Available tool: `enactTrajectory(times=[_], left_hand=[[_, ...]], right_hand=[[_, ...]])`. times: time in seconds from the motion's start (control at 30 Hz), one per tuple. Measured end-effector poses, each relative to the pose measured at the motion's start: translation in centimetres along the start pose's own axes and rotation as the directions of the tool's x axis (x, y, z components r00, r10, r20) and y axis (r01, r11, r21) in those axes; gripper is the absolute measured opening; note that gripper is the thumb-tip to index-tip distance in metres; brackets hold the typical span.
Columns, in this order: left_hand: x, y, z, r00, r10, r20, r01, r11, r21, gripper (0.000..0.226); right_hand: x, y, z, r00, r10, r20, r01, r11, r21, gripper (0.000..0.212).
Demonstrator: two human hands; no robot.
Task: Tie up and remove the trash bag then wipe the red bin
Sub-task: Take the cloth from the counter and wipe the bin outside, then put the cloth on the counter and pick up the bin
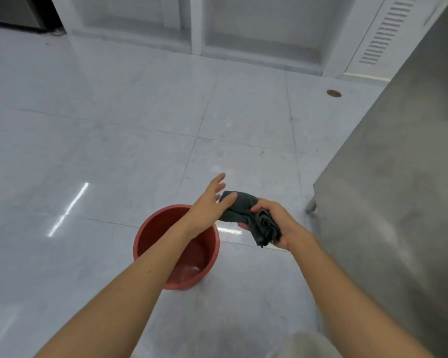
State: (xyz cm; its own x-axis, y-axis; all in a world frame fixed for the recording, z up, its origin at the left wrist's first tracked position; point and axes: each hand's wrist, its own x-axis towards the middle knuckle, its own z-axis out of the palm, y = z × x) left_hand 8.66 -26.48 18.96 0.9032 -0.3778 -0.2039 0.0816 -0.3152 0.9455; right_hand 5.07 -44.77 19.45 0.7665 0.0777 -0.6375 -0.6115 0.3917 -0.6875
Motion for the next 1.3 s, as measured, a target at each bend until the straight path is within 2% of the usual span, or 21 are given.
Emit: enactTrajectory(times=[0.1, 0.17, 0.3, 0.4, 0.5, 0.63, 0.77, 0.83, 0.9, 1.0, 1.07, 1.13, 1.2, 1.27, 1.3], left_hand=[[0.3, 7.4, -0.5, 0.989, -0.075, 0.125, 0.088, 0.99, -0.108, 0.049], [-0.3, 13.1, -1.1, 0.995, -0.069, 0.068, 0.077, 0.989, -0.126, 0.034], [-1.1, 25.8, -1.7, 0.995, 0.032, -0.092, -0.023, 0.995, 0.093, 0.021], [-1.4, 35.4, -0.3, 0.987, 0.122, -0.105, -0.103, 0.979, 0.174, 0.022], [-2.3, 44.0, 3.7, 0.966, 0.242, -0.093, -0.224, 0.959, 0.172, 0.021], [-4.6, 51.6, 12.5, 0.958, 0.287, -0.024, -0.285, 0.957, 0.049, 0.025], [-8.3, 53.3, 22.6, 0.949, 0.258, 0.179, -0.269, 0.963, 0.036, 0.032], [-10.4, 52.6, 27.0, 0.935, 0.213, 0.282, -0.243, 0.967, 0.075, 0.036], [-12.4, 51.3, 30.3, 0.903, 0.144, 0.404, -0.218, 0.966, 0.142, 0.037], [-14.8, 49.2, 32.9, 0.819, 0.054, 0.571, -0.213, 0.953, 0.216, 0.039], [-16.0, 48.2, 33.4, 0.786, 0.067, 0.615, -0.31, 0.903, 0.298, 0.043], [-17.1, 47.5, 33.6, 0.795, 0.155, 0.587, -0.425, 0.832, 0.356, 0.038], [-17.9, 47.2, 33.5, 0.804, 0.279, 0.526, -0.543, 0.706, 0.455, 0.037], [-18.0, 47.0, 33.3, 0.796, 0.368, 0.481, -0.603, 0.55, 0.578, 0.043], [-17.8, 46.8, 33.0, 0.794, 0.401, 0.456, -0.608, 0.521, 0.599, 0.044]], right_hand=[[-4.8, -5.8, 1.2, 0.999, 0.005, 0.042, -0.004, 1.0, -0.008, 0.038], [-8.8, -10.5, 1.8, 1.0, 0.021, 0.012, -0.02, 0.994, -0.105, 0.037], [-18.0, -20.1, 2.4, 0.991, -0.115, -0.063, 0.094, 0.957, -0.276, 0.032], [-25.1, -26.5, 1.6, 0.956, -0.267, -0.119, 0.221, 0.927, -0.303, 0.028], [-31.9, -31.4, -0.5, 0.868, -0.432, -0.246, 0.336, 0.875, -0.349, 0.017], [-41.1, -33.9, -6.1, 0.638, -0.58, -0.506, 0.449, 0.814, -0.368, 0.013], [-48.5, -29.9, -12.8, 0.349, -0.575, -0.74, 0.255, 0.818, -0.516, 0.019], [-51.2, -26.6, -15.3, 0.213, -0.539, -0.815, 0.182, 0.842, -0.509, 0.02], [-53.2, -23.0, -17.0, 0.118, -0.49, -0.864, 0.105, 0.871, -0.479, 0.022], [-55.0, -18.0, -18.5, 0.033, -0.391, -0.92, -0.008, 0.92, -0.392, 0.028], [-55.3, -15.7, -18.7, 0.004, -0.357, -0.934, -0.122, 0.927, -0.355, 0.029], [-55.0, -14.4, -18.3, -0.033, -0.357, -0.933, -0.187, 0.92, -0.346, 0.026], [-54.7, -14.4, -17.4, -0.088, -0.364, -0.927, -0.202, 0.918, -0.341, 0.024], [-54.4, -15.0, -16.5, -0.139, -0.389, -0.911, -0.329, 0.885, -0.328, 0.028], [-54.2, -15.6, -16.1, -0.152, -0.425, -0.892, -0.419, 0.845, -0.331, 0.031]])
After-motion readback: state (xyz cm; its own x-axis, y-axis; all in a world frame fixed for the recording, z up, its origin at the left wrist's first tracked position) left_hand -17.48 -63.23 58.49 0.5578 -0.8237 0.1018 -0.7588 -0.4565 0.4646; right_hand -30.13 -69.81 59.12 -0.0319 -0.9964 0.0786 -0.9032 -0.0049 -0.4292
